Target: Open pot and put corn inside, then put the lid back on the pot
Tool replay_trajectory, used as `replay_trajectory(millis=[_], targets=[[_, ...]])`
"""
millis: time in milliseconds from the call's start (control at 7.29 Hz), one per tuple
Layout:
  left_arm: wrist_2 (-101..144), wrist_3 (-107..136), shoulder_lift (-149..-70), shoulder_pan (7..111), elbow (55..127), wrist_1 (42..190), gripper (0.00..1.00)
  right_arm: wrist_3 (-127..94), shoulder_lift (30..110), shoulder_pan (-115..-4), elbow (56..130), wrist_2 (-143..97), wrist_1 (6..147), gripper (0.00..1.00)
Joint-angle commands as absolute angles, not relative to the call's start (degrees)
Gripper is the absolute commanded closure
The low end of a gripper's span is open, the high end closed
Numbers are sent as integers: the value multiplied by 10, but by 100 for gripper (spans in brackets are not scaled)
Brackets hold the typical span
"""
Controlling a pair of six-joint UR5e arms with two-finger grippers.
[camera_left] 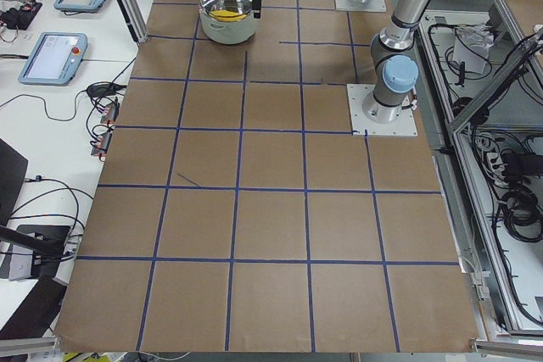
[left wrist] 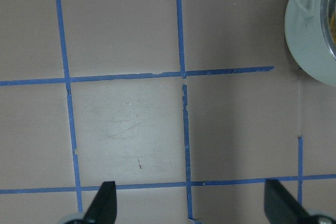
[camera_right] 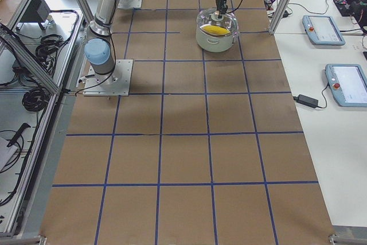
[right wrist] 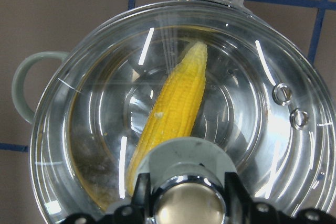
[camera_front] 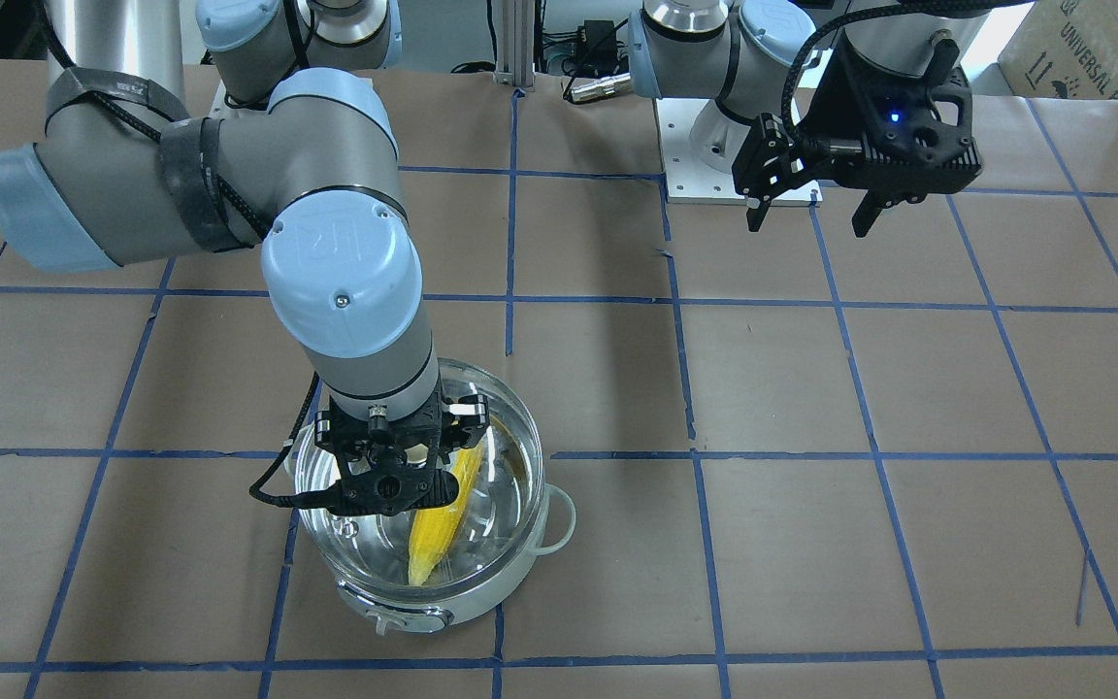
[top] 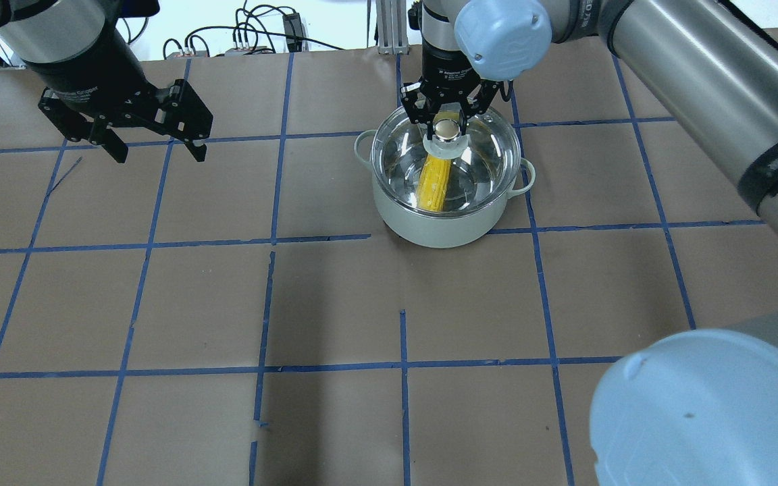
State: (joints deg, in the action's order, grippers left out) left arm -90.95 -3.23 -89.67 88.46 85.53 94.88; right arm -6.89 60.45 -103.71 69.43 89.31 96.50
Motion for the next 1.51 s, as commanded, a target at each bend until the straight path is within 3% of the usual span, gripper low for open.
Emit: replay_trajectory(millis=[0, 1373], targets=[[-929, -33, -897, 885, 852, 955, 0, -66, 601, -1037, 693, 892, 966, 75], [-933, -33, -897, 886, 853, 955, 0, -63, 598, -1037, 693, 892, 969, 74]])
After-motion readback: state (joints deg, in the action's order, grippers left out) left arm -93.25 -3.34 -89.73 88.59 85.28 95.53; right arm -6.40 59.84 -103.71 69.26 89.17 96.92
